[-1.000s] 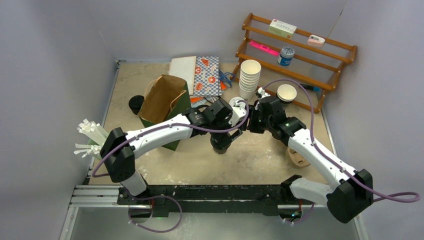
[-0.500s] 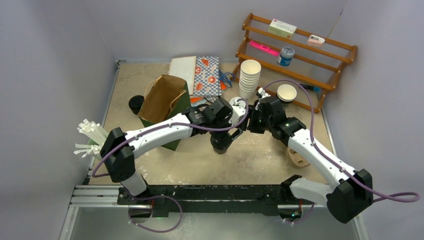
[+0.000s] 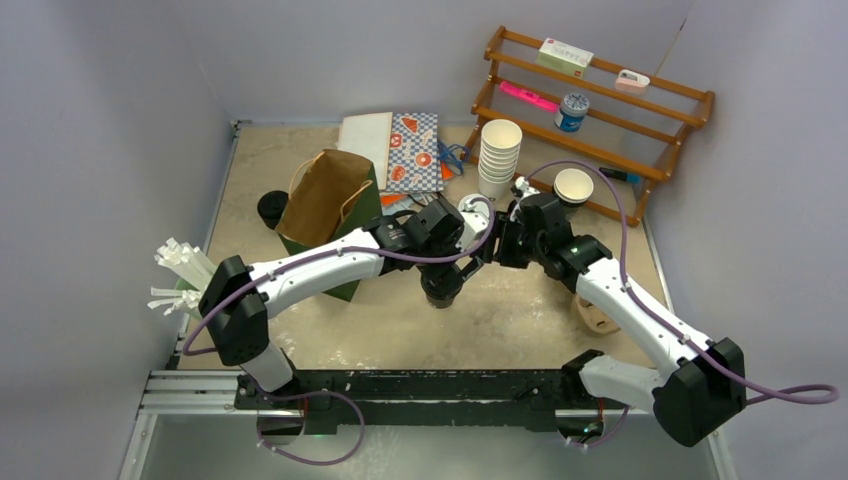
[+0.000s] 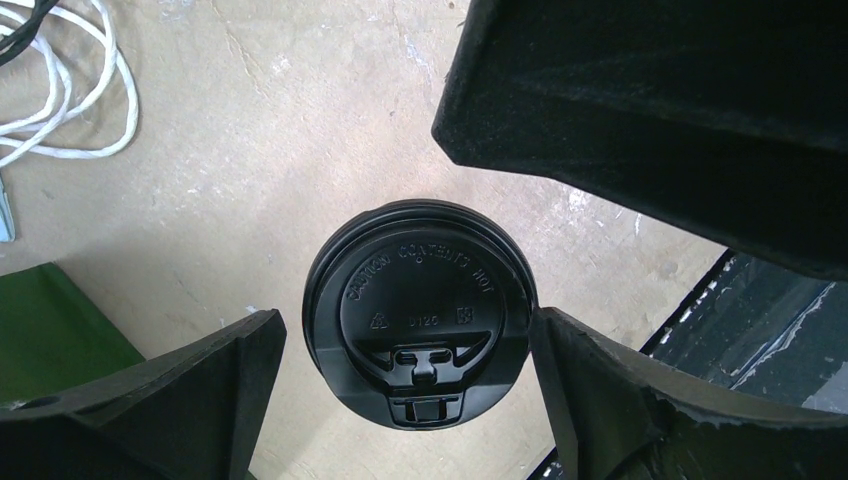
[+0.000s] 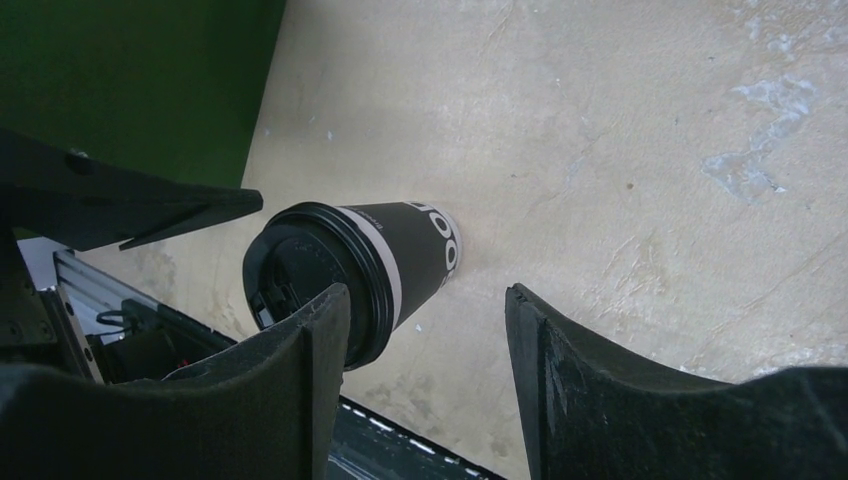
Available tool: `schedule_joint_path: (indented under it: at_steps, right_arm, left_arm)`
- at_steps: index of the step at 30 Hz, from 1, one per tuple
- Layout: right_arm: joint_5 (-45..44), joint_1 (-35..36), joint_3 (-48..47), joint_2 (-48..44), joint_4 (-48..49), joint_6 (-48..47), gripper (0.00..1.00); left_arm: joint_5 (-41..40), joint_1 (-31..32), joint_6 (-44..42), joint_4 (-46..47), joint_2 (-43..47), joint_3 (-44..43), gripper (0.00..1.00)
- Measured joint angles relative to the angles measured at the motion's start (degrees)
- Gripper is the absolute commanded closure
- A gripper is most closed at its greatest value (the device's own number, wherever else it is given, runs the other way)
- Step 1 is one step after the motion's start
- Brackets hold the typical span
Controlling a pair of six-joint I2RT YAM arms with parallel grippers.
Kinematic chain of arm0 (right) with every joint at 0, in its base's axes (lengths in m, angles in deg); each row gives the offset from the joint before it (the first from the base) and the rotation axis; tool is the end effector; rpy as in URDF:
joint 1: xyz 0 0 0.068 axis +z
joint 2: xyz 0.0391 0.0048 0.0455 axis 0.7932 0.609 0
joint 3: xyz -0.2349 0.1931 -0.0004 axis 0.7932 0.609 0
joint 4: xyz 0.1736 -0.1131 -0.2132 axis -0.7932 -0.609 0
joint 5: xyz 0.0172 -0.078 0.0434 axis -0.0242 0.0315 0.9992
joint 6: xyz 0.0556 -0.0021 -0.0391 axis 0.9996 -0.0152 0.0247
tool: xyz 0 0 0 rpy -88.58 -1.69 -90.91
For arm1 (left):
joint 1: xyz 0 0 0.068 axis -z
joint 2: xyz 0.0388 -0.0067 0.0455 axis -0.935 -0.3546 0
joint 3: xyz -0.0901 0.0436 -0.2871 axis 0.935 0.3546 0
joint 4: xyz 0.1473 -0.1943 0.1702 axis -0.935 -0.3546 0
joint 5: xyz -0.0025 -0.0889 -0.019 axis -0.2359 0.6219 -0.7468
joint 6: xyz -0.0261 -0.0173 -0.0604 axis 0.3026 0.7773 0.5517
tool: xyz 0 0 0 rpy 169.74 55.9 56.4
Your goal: Pack the takeout coffee
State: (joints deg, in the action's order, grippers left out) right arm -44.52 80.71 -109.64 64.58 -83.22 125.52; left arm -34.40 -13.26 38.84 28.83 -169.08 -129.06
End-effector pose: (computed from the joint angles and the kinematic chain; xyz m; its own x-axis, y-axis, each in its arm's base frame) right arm 0.2482 0.1410 0.2934 -0.7443 0.2564 -0.6167 -0.1522 0.8340 0.5304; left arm 0.2261 -0.3339 0.2865 -0.5236 0.6036 -0.6013 0.7794 0.6244 -0.0518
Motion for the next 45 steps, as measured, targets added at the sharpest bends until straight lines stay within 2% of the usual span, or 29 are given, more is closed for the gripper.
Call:
schedule_joint_path:
  at_steps: [17, 31, 45]
  right_arm:
    - [9.7, -0.17, 3.34, 0.02, 5.29, 0.37, 0.51]
    - [14.99, -0.55, 5.6, 1.14, 9.22, 1.77, 0.52]
    - [16.09, -0.55, 5.92, 1.62, 9.84, 1.79, 0.52]
  left_arm:
    - [0.02, 0.0, -0.04, 0.02, 0.0, 0.37, 0.06]
    - [1.09, 0.44, -0.07, 0.0, 0.63, 0.37, 0.01]
    - [1.7, 0.44, -0.09, 0.85, 1.38, 1.75, 0.0]
